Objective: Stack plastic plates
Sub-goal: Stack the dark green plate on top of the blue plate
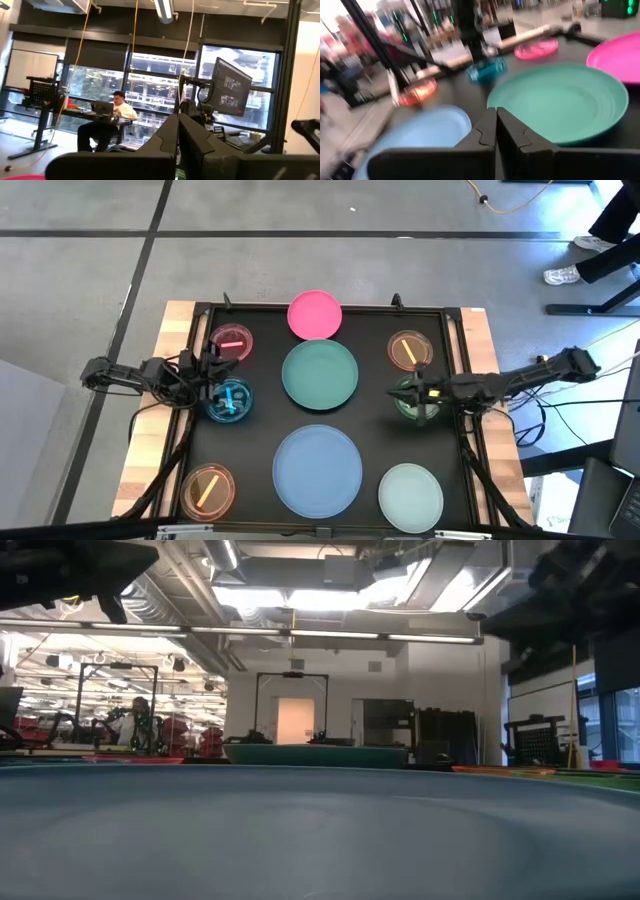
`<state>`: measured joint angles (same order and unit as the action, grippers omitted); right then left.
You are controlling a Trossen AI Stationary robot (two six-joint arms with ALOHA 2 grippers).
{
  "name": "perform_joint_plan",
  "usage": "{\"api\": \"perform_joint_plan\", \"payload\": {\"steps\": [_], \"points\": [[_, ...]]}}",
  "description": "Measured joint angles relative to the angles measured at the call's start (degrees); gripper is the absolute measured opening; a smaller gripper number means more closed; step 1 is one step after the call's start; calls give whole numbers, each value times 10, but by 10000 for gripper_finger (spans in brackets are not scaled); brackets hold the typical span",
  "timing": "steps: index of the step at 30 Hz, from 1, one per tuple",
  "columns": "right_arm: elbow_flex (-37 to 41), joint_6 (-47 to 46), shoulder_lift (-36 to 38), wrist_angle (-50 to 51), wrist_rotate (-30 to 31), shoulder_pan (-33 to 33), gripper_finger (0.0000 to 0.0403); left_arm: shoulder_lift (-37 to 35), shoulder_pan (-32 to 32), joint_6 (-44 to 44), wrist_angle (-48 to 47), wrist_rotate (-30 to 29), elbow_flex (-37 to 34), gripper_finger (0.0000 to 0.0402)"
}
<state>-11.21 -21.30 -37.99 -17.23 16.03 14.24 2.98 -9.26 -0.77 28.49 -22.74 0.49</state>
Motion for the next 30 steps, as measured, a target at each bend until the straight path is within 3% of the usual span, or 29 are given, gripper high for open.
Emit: {"api": "perform_joint_plan", "payload": {"steps": [10, 14, 17, 21, 26, 30], "points": [[-117, 73, -256, 8, 1, 0, 5, 29, 0, -15, 9, 27, 0, 7], [-162, 77, -332, 32, 76, -2, 5, 68, 0, -21, 29, 23, 6, 7], [-209, 38, -366, 116, 103, -30, 17, 96, 0, -21, 47, 23, 16, 7], [-254, -24, -394, 198, 71, -98, 73, 125, 0, -21, 50, 8, 22, 7], [-270, -87, -424, 203, -11, -195, 163, 137, 0, -21, 55, -21, 24, 7], [-271, -106, -445, 203, -28, -246, 212, 138, 0, -21, 64, -43, 24, 7]]}}
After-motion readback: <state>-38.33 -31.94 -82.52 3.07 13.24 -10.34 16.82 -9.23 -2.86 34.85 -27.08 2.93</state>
